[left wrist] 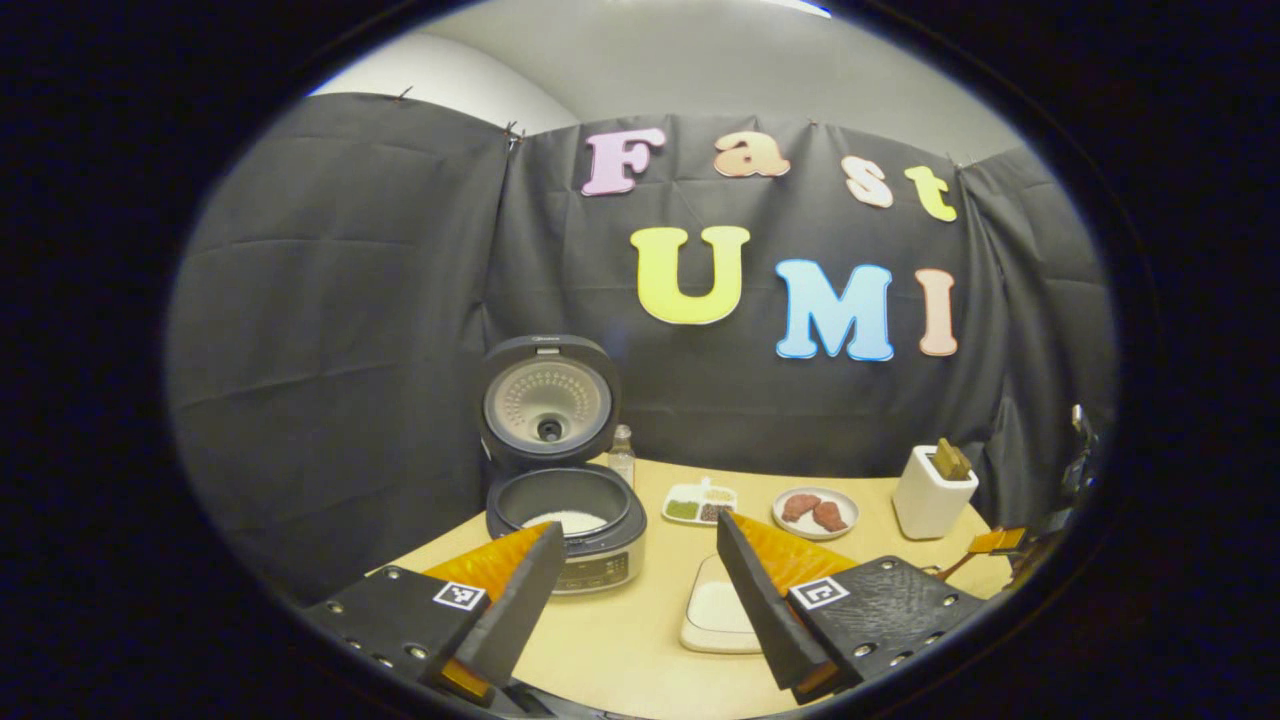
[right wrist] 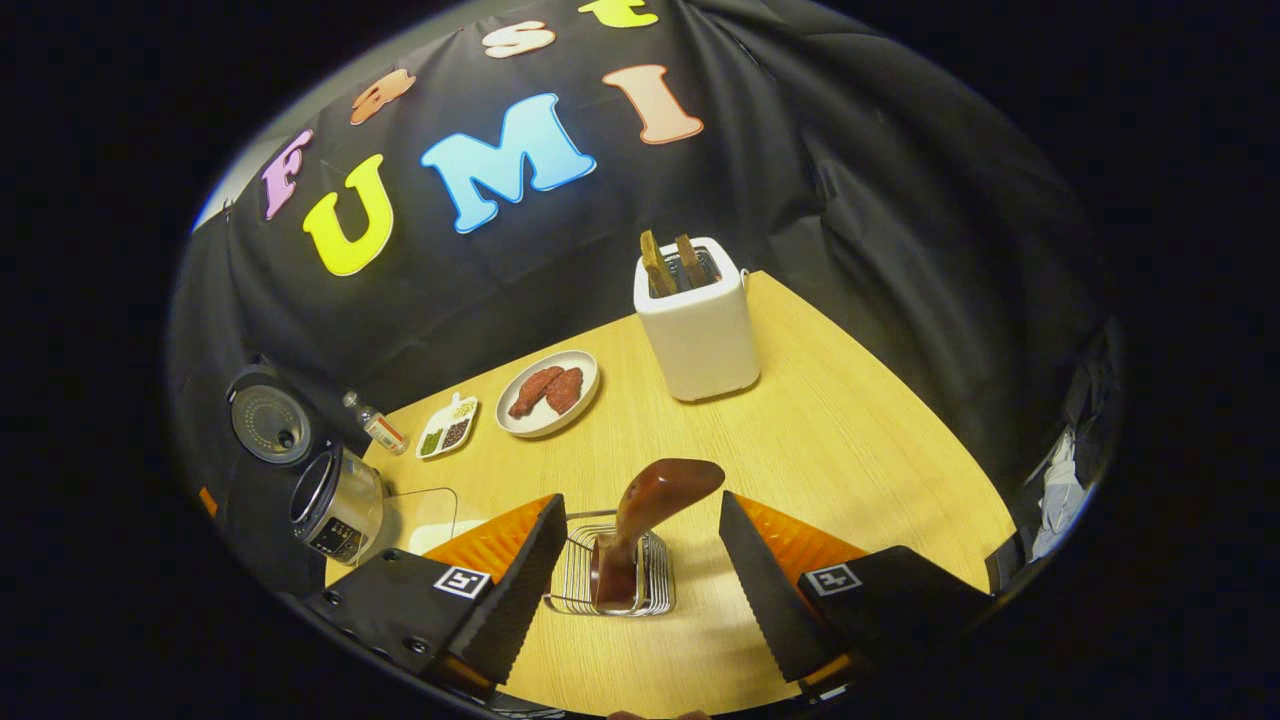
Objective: Close the left gripper, press the button to open the rice cooker; take a wooden spoon from the chopstick holder with the right hand, scoop a spoonful of rice and pour it into the rice cooker, then put the wooden spoon back into the chopstick holder.
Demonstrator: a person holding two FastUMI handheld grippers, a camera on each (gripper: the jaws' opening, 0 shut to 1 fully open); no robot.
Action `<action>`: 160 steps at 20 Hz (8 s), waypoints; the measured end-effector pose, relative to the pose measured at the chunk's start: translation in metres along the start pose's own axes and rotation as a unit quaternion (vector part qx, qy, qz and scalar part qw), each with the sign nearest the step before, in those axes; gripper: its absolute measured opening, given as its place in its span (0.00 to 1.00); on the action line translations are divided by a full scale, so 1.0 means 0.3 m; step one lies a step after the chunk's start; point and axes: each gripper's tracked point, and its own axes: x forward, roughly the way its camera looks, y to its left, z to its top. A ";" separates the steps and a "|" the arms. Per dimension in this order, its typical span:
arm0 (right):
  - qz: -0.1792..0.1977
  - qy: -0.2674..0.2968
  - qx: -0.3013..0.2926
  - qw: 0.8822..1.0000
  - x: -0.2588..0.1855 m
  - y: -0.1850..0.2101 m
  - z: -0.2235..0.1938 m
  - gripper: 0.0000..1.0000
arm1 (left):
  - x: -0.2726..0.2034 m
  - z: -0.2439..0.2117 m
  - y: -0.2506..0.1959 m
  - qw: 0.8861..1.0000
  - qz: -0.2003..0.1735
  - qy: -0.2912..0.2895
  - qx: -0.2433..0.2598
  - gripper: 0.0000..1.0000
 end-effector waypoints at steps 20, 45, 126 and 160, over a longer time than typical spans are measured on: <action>0.036 -0.007 0.020 0.999 0.104 0.068 0.032 0.20 | -0.075 -0.069 -0.045 0.999 0.007 0.038 -0.004 0.94; -0.041 -0.161 -0.031 0.986 -0.196 0.596 0.268 0.20 | 0.356 -0.057 0.171 0.978 -0.209 0.021 0.003 0.94; 0.114 0.097 0.333 0.931 0.040 0.919 -0.017 0.19 | 0.288 -0.129 0.408 0.990 -0.122 0.055 -0.041 0.94; 0.268 0.031 -0.047 0.962 0.291 2.016 -0.038 0.17 | 0.222 -0.223 0.982 0.996 0.020 0.074 -0.042 0.94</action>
